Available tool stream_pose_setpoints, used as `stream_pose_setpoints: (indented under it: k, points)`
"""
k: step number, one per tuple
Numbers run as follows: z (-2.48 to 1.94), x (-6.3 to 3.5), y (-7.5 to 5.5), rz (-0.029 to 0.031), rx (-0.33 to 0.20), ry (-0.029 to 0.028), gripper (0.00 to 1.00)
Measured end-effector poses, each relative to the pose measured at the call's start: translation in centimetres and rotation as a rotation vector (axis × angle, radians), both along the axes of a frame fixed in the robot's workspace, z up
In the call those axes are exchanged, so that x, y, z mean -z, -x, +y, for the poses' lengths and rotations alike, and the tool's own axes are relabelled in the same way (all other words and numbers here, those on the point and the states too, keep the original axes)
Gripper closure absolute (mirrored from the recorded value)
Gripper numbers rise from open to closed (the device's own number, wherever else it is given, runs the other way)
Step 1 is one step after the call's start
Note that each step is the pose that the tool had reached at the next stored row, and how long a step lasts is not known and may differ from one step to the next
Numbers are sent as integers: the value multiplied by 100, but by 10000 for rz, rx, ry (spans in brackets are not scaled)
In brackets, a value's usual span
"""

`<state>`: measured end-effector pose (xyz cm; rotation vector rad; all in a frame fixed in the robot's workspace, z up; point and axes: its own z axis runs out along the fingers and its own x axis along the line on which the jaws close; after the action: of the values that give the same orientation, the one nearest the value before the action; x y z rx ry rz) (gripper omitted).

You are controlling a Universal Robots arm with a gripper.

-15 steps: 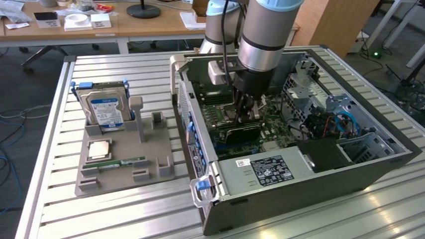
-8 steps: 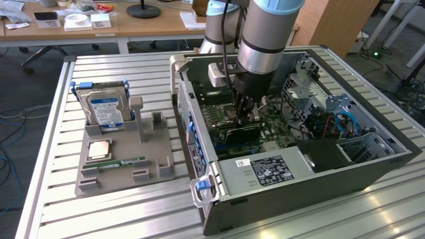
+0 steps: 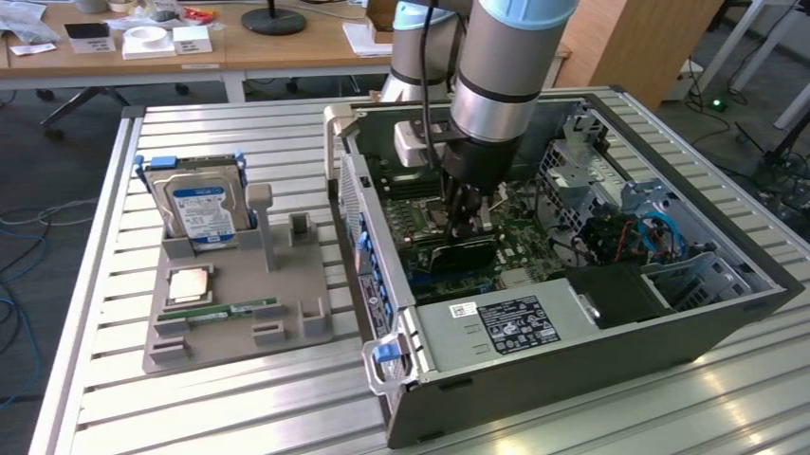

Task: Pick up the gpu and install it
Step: 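Press down on the gpu until it lock into place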

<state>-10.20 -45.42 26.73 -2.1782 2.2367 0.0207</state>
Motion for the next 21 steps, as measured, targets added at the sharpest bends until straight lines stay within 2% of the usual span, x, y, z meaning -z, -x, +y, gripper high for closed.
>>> stream_pose_setpoints:
  k: [21]
  points:
    - [-1,25,-8,0,1,2,89]
